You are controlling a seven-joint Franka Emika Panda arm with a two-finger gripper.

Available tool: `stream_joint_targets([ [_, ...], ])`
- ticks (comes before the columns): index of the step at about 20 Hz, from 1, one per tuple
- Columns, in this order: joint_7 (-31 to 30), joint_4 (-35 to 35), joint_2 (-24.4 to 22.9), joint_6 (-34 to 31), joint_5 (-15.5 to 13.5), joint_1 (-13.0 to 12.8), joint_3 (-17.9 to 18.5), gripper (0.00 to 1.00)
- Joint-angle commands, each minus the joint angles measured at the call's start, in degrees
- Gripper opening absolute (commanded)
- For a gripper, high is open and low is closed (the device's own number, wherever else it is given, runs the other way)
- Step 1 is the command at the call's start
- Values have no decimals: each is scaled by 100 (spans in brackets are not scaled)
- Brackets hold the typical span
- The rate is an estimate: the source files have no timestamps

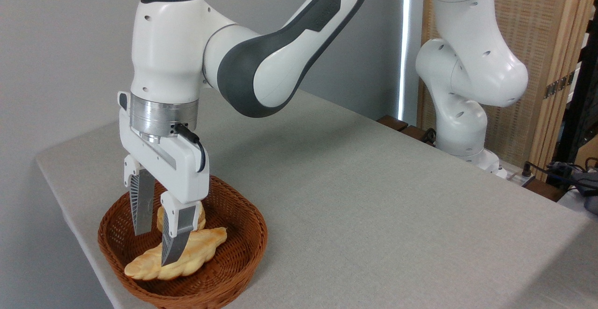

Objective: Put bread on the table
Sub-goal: 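Close the gripper fingers around the long golden bread roll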

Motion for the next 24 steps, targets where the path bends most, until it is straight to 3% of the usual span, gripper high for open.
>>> stream_joint_targets([
  [1,-51,39,113,53,70,-129,-1,100],
  [5,-87,48,253,79,561,-182,-9,100],
  [13,-34,39,377,352,685,-200,-9,100],
  [17,-43,30,412,361,957,-200,-9,100],
  [20,-34,22,412,361,1045,-200,-9,72],
  [22,-25,4,412,352,1054,-200,-9,59],
  [24,-25,-5,412,343,1081,-209,-9,54],
])
